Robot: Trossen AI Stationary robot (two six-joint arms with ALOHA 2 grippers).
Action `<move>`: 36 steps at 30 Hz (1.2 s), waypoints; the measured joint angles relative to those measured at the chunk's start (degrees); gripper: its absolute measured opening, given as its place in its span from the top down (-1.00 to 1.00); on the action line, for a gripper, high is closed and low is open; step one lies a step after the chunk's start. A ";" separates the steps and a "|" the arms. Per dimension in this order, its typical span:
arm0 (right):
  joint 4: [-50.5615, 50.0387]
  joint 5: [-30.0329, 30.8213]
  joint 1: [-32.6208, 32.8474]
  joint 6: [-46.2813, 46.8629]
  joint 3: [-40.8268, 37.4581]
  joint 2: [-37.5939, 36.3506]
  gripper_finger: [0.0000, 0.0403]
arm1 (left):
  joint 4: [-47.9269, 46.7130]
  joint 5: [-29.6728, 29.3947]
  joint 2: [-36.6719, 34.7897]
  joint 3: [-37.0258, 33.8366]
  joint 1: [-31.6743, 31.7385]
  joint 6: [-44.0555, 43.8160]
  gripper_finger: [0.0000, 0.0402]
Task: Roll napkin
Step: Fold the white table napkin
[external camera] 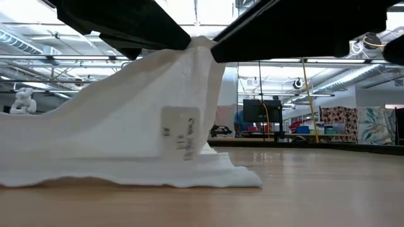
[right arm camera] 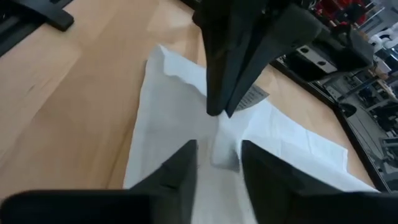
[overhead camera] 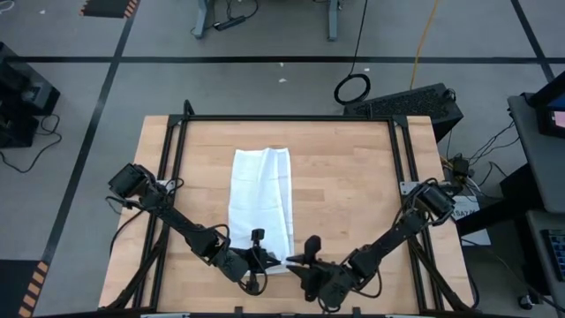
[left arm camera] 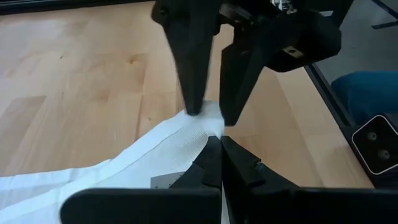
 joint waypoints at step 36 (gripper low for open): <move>-3.96 0.57 -0.25 5.72 0.00 -0.07 1.00 | -16.98 -21.25 4.35 0.00 -20.99 -37.60 0.00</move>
